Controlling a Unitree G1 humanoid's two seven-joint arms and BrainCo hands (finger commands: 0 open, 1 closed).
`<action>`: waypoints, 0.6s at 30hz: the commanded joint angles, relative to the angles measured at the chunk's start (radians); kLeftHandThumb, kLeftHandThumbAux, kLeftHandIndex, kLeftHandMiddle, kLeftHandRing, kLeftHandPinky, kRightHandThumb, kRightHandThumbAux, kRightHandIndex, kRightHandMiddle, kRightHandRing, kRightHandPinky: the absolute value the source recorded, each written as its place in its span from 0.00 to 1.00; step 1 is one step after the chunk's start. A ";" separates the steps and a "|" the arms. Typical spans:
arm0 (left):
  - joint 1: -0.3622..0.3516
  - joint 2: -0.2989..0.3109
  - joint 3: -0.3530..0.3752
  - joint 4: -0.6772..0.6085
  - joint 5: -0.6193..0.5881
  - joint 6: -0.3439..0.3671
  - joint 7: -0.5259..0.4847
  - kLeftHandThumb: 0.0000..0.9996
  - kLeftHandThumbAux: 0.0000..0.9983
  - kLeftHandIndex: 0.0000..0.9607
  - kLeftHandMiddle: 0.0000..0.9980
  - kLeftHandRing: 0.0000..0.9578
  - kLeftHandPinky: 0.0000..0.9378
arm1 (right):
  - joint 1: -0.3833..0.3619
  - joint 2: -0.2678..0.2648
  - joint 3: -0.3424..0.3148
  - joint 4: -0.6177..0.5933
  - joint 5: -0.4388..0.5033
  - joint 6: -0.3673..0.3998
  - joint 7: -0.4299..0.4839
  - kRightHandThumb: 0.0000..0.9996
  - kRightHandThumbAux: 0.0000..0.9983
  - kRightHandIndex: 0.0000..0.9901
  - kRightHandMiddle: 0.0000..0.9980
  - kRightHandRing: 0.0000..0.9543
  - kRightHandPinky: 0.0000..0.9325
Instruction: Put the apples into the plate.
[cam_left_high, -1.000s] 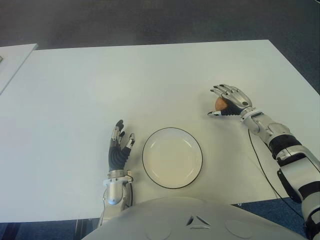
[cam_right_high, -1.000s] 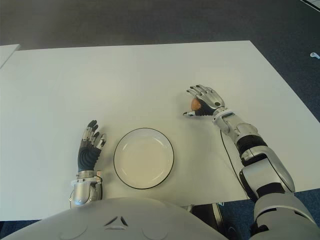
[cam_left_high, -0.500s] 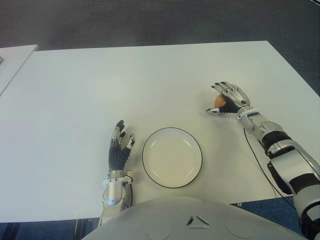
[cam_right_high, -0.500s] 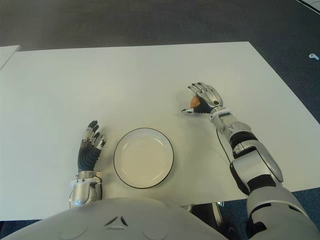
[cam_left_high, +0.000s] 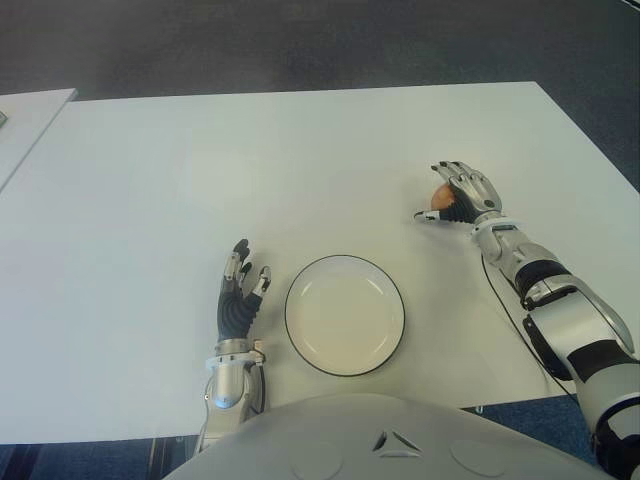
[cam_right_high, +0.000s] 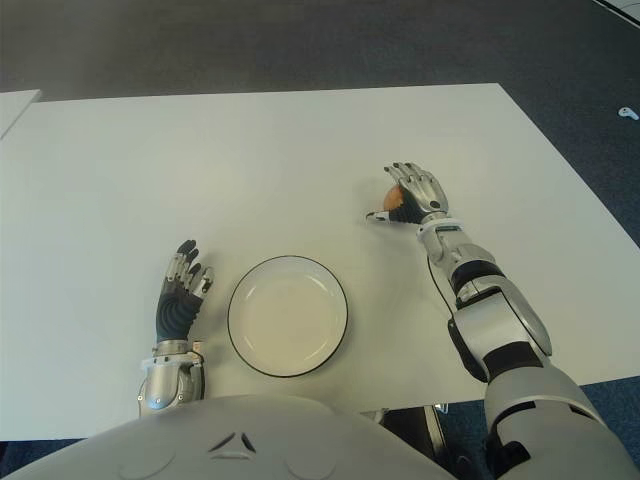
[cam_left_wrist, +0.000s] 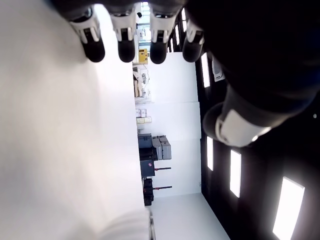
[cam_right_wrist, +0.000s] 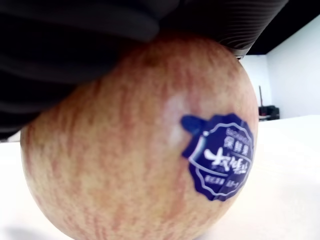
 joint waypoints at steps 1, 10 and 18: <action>0.009 0.003 -0.009 0.006 0.009 0.017 -0.008 0.14 0.62 0.06 0.05 0.04 0.06 | 0.069 0.038 0.008 0.057 0.012 0.049 0.064 0.32 0.47 0.08 0.11 0.11 0.18; 0.003 0.005 -0.005 0.013 0.009 0.015 -0.006 0.14 0.62 0.07 0.05 0.04 0.05 | 0.093 0.029 -0.028 0.067 0.060 0.083 0.023 0.36 0.57 0.33 0.36 0.37 0.40; 0.002 0.005 -0.004 0.017 0.007 0.007 -0.006 0.15 0.62 0.07 0.05 0.04 0.05 | 0.098 0.022 -0.045 0.070 0.077 0.108 -0.005 0.64 0.70 0.43 0.56 0.59 0.57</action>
